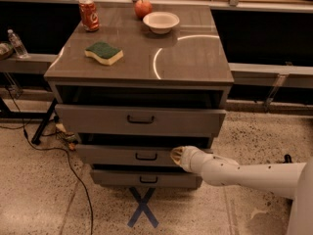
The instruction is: Close middle drawer
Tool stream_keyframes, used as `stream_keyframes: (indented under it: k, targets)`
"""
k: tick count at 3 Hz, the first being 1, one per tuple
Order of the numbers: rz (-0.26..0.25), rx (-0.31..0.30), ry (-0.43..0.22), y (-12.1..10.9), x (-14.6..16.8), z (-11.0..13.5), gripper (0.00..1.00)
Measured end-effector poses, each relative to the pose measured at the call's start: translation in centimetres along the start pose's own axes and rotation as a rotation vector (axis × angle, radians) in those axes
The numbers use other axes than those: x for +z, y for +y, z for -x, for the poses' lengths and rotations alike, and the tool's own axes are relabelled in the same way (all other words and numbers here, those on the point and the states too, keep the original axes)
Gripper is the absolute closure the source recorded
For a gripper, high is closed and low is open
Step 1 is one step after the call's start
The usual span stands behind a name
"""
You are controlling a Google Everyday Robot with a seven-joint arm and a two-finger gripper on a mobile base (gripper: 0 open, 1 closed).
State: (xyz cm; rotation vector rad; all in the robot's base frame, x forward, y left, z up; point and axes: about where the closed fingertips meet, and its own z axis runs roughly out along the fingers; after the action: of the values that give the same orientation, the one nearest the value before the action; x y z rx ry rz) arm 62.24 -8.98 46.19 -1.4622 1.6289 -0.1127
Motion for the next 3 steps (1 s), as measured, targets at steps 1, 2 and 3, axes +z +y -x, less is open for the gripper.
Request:
stream_keyframes:
  k: [1, 2, 3]
  targets:
    - [-0.013, 0.012, -0.023, -0.3, 1.2, 0.6, 1.00]
    - [-0.004, 0.022, 0.004, 0.1, 0.0, -1.3, 1.00]
    - [0.001, 0.034, 0.069, 0.6, -4.5, -4.7, 1.00]
